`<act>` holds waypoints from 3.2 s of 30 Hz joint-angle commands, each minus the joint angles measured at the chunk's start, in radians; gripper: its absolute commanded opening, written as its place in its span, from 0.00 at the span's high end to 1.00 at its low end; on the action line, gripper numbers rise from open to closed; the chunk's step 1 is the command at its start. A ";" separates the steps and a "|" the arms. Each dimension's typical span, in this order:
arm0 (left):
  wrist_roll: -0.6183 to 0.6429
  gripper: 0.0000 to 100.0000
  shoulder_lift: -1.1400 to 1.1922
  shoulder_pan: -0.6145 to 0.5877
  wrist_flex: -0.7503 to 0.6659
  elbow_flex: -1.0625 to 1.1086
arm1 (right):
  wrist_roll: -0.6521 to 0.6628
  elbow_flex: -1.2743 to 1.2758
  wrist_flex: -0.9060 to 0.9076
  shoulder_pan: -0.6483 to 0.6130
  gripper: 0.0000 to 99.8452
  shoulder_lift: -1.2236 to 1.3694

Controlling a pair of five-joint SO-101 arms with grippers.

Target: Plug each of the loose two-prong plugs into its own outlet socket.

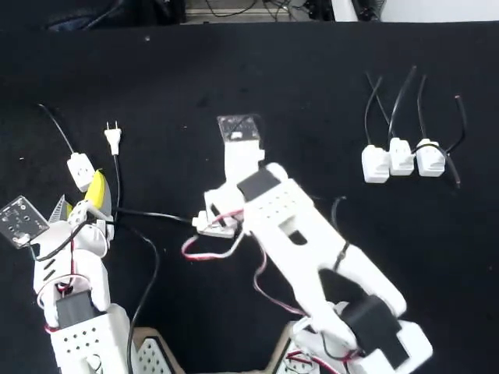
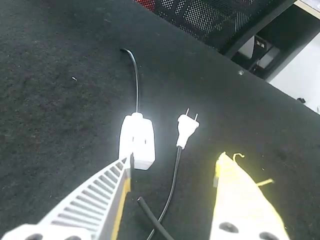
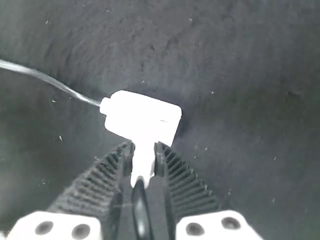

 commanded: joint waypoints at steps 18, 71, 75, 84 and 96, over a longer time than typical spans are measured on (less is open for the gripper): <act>0.008 0.73 -0.005 -0.010 -0.025 -0.004 | -0.046 -0.094 -0.008 0.120 0.99 0.116; 0.008 0.73 -0.005 -0.013 -0.026 -0.010 | -0.135 -0.268 0.158 0.034 0.99 0.302; 0.008 0.73 -0.005 -0.015 -0.026 -0.010 | -0.135 -0.268 0.166 0.037 0.99 0.294; 0.008 0.73 -0.005 -0.016 -0.026 -0.010 | -0.135 -0.186 0.015 0.037 0.99 0.294; 0.008 0.73 -0.005 -0.013 -0.026 -0.010 | -0.103 -0.156 -0.002 0.037 0.99 0.272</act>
